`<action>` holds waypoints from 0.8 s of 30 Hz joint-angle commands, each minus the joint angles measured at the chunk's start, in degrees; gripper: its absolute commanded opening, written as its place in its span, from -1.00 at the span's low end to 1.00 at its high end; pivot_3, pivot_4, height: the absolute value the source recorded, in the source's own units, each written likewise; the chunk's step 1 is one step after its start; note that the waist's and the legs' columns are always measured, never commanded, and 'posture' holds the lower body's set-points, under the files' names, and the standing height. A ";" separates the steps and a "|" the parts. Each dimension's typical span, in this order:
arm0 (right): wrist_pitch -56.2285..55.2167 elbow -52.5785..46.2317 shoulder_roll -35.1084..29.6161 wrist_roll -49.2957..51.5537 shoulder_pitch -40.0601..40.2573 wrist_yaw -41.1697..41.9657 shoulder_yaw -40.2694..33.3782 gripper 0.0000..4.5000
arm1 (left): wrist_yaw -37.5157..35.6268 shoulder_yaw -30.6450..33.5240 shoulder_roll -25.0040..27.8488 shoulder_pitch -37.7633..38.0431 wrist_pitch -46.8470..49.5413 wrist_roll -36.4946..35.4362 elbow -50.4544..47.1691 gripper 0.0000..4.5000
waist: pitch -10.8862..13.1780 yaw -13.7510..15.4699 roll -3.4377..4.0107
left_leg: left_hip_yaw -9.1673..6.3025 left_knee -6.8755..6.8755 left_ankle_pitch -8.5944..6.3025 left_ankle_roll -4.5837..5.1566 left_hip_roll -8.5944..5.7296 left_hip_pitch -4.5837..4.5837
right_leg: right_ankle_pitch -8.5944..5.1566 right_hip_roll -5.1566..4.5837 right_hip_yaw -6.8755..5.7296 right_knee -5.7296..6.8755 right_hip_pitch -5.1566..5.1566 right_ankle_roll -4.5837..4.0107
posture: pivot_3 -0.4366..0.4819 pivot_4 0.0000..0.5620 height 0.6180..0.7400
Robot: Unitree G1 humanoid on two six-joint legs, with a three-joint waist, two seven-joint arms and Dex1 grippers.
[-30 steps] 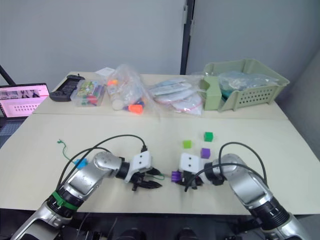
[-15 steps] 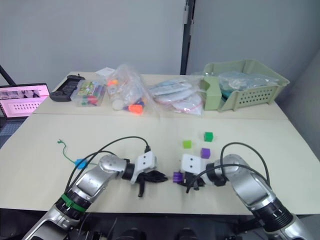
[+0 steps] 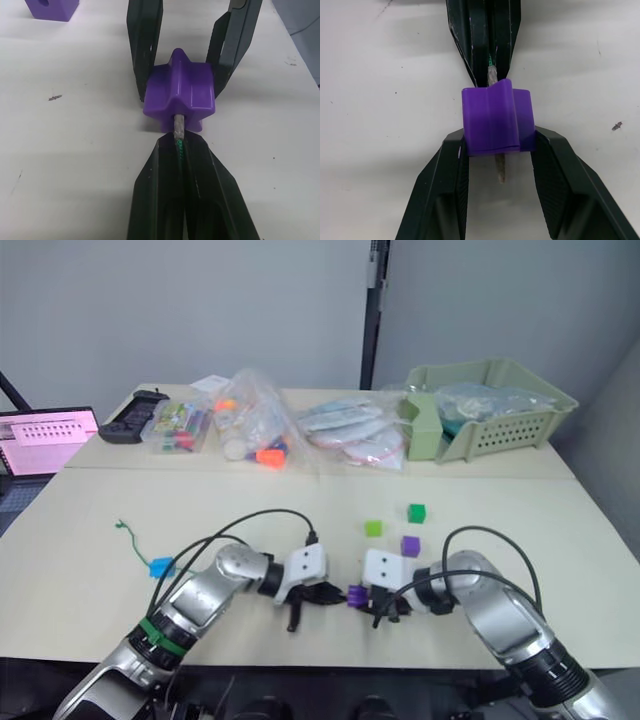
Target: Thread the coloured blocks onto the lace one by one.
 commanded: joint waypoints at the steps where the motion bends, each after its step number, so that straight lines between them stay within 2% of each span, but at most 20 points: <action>1: 0.23 -2.37 0.11 1.28 0.34 0.06 0.00 -0.41 | 1.07 -1.63 -2.93 -1.81 -1.34 1.12 0.73 -1.00 | 0.00 0.20 0.00 | 0.01 0.02 0.00 0.00 0.00 0.00 | 0.00 0.00 0.00 -0.02 0.02 0.00 | -0.05 -0.47 1.00; 6: 0.51 -2.71 0.26 1.18 0.51 0.04 -0.04 -0.41 | 1.70 -0.81 -3.48 -1.58 -1.78 2.03 1.76 -1.00 | 0.00 0.35 0.00 | 0.09 0.05 0.00 0.00 -0.01 0.04 | 0.00 0.00 0.00 -0.01 0.06 0.00 | -0.05 -0.47 1.00; 15: 0.33 -2.80 -0.09 0.96 1.24 0.18 -0.40 -0.41 | -1.44 3.48 1.65 -0.61 0.94 -0.58 -2.13 0.27 | 0.00 -0.29 0.00 | 0.03 0.03 0.00 0.00 0.02 0.02 | 0.00 0.03 0.00 0.04 -0.01 0.00 | -0.05 -0.47 1.00; 18: 0.07 -2.43 -0.09 0.86 1.15 0.20 -0.39 -0.41 | -2.03 4.75 3.72 0.79 1.10 -1.77 -3.85 0.28 | 0.00 -0.48 0.00 | -0.03 -0.02 0.00 0.00 0.05 0.02 | 0.00 0.03 0.00 0.05 -0.06 0.00 | -0.05 -0.47 1.00; 24: -0.16 -1.98 -0.03 0.79 0.68 0.39 -0.25 -0.41 | -1.91 5.41 4.07 2.25 1.19 -2.89 -5.03 0.28 | 0.00 -0.34 0.00 | -0.08 -0.02 0.00 0.00 0.04 0.03 | 0.00 0.01 0.01 0.03 -0.03 0.00 | -0.05 -0.47 1.00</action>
